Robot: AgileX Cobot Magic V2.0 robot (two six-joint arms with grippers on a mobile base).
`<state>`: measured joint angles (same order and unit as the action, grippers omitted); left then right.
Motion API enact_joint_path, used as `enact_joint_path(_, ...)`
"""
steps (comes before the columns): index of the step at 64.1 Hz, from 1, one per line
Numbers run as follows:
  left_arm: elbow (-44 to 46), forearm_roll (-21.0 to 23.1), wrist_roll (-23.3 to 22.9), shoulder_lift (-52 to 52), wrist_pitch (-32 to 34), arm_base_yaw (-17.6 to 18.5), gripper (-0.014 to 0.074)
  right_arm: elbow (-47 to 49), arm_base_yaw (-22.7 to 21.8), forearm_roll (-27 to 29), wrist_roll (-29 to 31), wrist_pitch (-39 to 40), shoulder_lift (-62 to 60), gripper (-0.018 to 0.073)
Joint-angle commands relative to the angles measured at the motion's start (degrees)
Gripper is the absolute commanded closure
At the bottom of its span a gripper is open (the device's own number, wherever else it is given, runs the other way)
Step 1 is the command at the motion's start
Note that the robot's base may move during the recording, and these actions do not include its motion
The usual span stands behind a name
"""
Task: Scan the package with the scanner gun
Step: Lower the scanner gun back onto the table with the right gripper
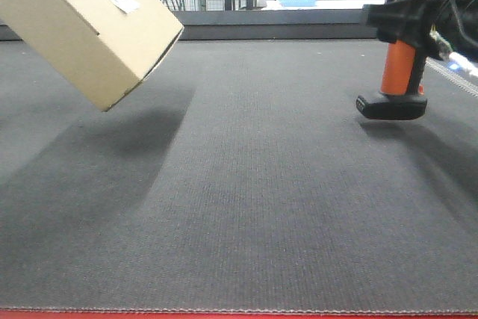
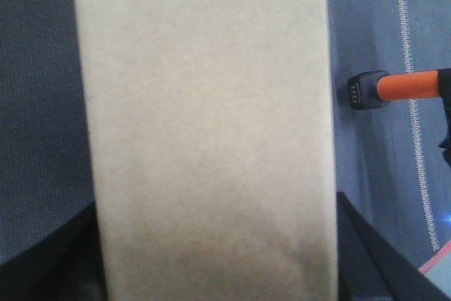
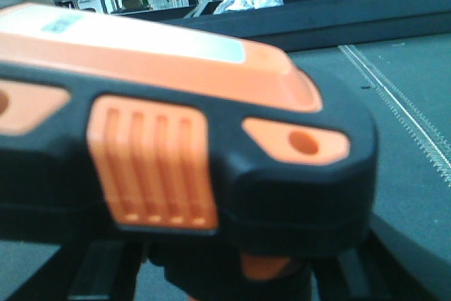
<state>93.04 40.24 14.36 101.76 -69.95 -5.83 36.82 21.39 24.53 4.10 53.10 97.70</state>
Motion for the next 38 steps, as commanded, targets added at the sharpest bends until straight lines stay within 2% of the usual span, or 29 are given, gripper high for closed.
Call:
enact_joint_path(1, 0.3, 1.5, -0.1, -0.4, 0.0, 0.2, 0.0708, 0.7, -0.3, -0.9, -0.1, 4.4, 0.6, 0.0721)
enact_joint_path(38, 0.3, 1.5, -0.1, -0.4, 0.0, 0.2, 0.0708, 0.7, -0.3, -0.9, -0.1, 3.9, 1.6, 0.0721)
